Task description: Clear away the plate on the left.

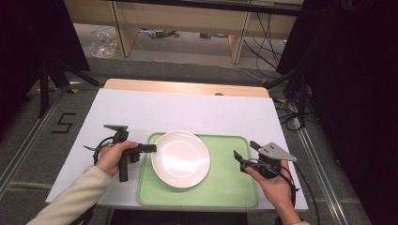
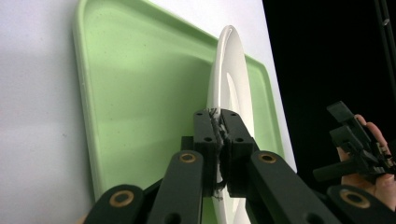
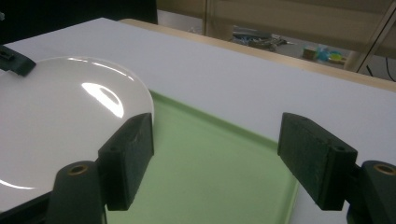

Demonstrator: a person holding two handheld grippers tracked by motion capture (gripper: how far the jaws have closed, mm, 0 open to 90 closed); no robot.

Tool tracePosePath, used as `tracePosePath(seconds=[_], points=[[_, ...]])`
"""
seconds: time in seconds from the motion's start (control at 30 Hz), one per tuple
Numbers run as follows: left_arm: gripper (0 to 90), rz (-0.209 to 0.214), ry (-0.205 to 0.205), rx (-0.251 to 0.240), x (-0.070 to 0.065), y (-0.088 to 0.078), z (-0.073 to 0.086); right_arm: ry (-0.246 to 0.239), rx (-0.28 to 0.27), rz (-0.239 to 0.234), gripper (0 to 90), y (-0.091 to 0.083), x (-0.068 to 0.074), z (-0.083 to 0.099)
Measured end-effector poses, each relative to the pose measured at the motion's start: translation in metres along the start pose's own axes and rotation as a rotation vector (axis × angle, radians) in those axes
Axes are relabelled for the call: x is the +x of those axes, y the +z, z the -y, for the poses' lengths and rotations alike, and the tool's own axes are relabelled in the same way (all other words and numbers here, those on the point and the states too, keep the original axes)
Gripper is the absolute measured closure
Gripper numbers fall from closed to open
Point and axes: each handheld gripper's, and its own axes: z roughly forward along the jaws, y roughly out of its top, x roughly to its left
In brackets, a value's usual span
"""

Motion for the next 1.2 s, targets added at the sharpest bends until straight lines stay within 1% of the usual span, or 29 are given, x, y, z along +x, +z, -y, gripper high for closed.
tracePosePath(seconds=[0.17,0.2,0.23,0.3,0.4,0.43,0.53,0.57,0.6,0.63,0.7,0.73,0.87,0.9,1.0,1.1,1.2], points=[[86.5,-0.034,0.028,-0.005,0.0015,0.0017,0.0012,0.0,0.003,0.0,27.8,-0.0001,0.0002,-0.0001],[86.6,-0.047,0.029,0.005,0.0006,0.0014,0.0006,0.0,0.003,0.0,27.8,-0.0001,0.0002,-0.0001],[86.8,-0.044,0.074,0.006,0.0033,0.0015,-0.0003,0.0,0.001,0.0,27.8,0.0,0.0002,0.0],[86.8,-0.051,0.076,0.009,0.0029,0.0016,-0.0002,-0.001,0.004,-0.003,27.7,-0.0003,0.0002,-0.0001],[86.7,-0.081,0.102,0.021,0.0032,0.0022,-0.0001,-0.002,0.001,-0.001,27.7,0.0,0.0001,0.0],[86.6,-0.09,0.126,0.021,0.0045,0.0029,-0.0004,0.0,0.004,-0.003,27.7,-0.0003,0.0001,0.0],[86.1,-0.1,0.137,0.031,0.0048,0.0032,-0.0006,0.001,0.001,-0.002,27.7,-0.0002,0.0006,-0.0001],[85.9,-0.109,0.153,0.033,0.0046,0.0034,-0.0005,0.0,0.001,-0.001,27.7,-0.0001,0.0006,-0.0001],[85.6,-0.123,0.15,0.035,0.0035,0.0039,0.0001,0.001,0.001,-0.002,27.7,-0.0001,0.0007,-0.0001],[85.4,-0.125,0.169,0.041,0.0035,0.004,-0.0002,0.0,0.002,-0.002,27.7,0.0,0.0006,0.0],[84.6,-0.143,0.185,0.048,0.0035,0.0045,0.0002,0.001,0.002,-0.002,27.7,-0.0001,0.0007,0.0],[84.2,-0.151,0.185,0.05,0.0033,0.005,0.0005,0.0,0.002,-0.002,27.7,-0.0002,0.0007,-0.0001],[83.2,-0.174,0.212,0.062,0.0034,0.0062,0.0009,0.0,0.002,-0.002,27.7,0.0,0.0007,0.0],[82.5,-0.192,0.227,0.07,0.0027,0.0068,0.0014,0.0,0.002,-0.002,27.7,0.0,0.0008,0.0],[81.9,-0.197,0.235,0.077,0.0027,0.0074,0.0018,0.0,0.002,-0.002,27.7,0.0,0.0007,0.0001],[80.8,-0.217,0.253,0.091,0.0026,0.0084,0.0023,0.0,-0.003,-0.001,27.7,0.0004,0.001,0.0001],[79.0,-0.245,0.295,0.113,0.0022,0.0094,0.0034,0.001,-0.002,0.001,27.6,0.0005,0.0011,0.0002]])
